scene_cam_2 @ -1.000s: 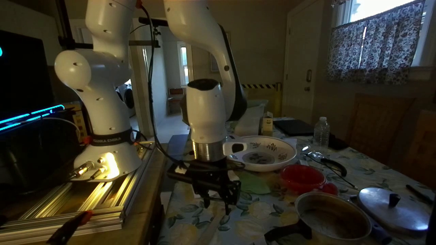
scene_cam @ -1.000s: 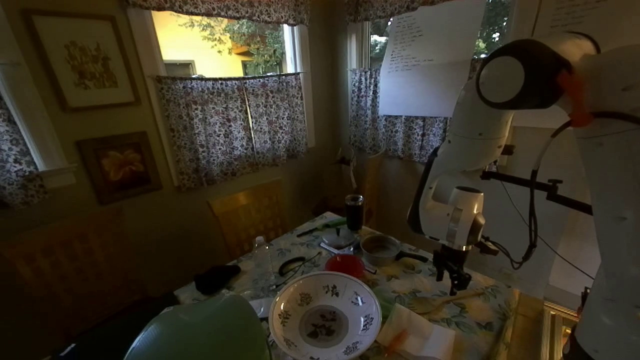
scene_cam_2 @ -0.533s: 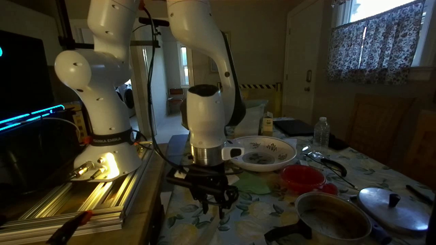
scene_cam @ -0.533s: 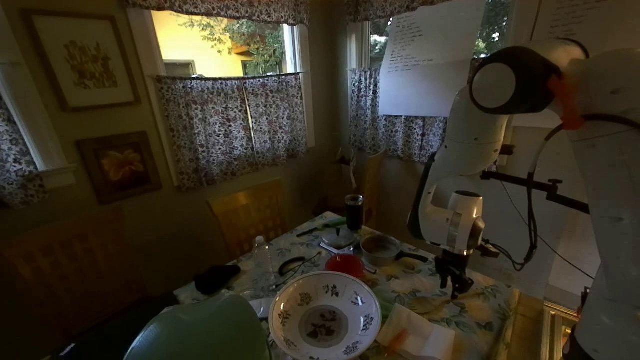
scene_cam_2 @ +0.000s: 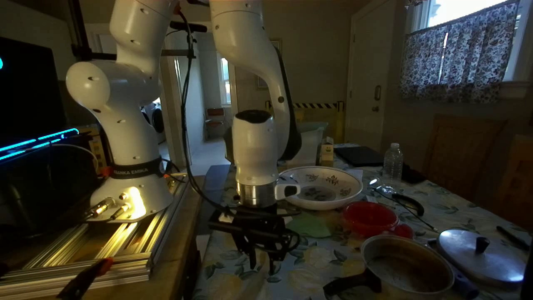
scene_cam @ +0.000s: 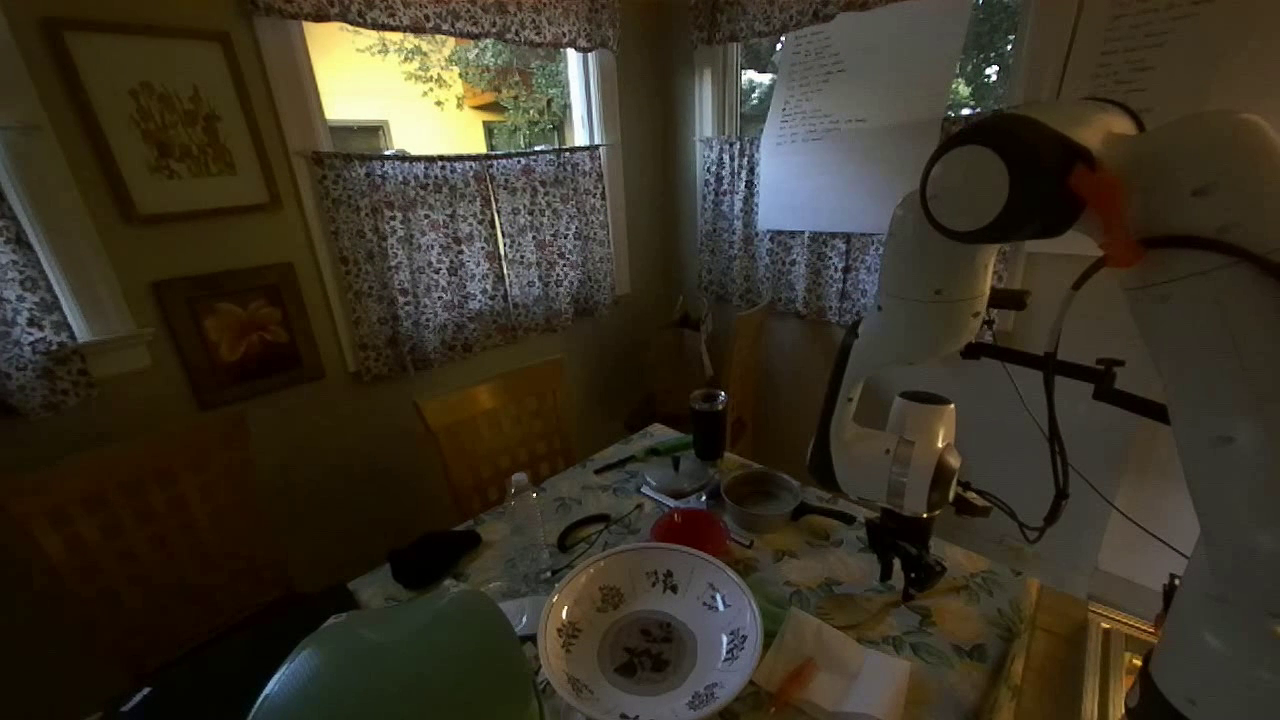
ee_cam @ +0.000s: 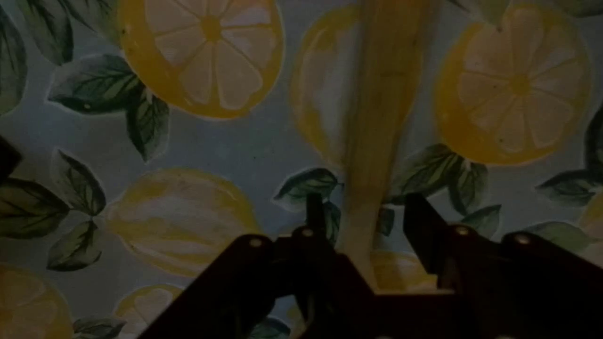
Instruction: Use the wooden spoon to put the contents from the pot into the pink bowl.
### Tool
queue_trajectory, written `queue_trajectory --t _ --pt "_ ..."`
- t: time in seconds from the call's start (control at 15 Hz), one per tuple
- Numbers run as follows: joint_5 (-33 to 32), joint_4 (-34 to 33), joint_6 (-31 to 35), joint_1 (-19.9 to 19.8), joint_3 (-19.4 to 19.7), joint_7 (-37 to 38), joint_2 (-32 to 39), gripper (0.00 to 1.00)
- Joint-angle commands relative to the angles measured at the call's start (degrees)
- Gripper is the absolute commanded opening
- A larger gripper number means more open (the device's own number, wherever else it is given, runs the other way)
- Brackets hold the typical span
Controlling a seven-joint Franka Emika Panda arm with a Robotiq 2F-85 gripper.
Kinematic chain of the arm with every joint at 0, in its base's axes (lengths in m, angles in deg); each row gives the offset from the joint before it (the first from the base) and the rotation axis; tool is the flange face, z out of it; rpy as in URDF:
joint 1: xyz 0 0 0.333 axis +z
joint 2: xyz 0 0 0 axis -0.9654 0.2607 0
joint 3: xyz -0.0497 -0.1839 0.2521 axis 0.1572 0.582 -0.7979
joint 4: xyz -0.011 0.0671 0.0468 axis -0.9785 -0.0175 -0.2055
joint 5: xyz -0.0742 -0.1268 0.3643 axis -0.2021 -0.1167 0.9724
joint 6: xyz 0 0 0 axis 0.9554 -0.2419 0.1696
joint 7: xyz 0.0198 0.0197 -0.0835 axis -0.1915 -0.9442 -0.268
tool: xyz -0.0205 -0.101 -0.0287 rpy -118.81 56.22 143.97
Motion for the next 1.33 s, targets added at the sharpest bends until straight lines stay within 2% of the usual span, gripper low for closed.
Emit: queue_trajectory --t 0.0,0.2,0.33,0.4,0.53,0.67,1.0,1.13,1.27 --pt "1.2 -2.0 1.9 -2.2 -2.0 -2.4 2.8 0.45" --pt "1.1 -2.8 2.4 -3.5 -3.2 -2.8 3.9 0.45" --pt "1.0 -3.3 3.0 -4.4 -4.0 -3.1 4.5 0.2" --pt "1.0 -3.5 3.2 -4.9 -4.5 -3.2 4.8 0.16" --pt "0.9 -3.5 3.7 -5.7 -5.1 -3.6 4.7 0.02" --pt "0.9 -2.9 4.0 -6.1 -5.7 -3.7 4.0 0.06" --pt "1.1 0.9 4.2 -5.1 -5.6 -2.2 -1.5 0.06" --pt "0.4 1.9 2.3 -3.6 -3.8 -0.3 -3.9 0.06" --pt "-1.8 2.6 -0.4 -0.7 -0.1 3.3 -5.0 0.06"
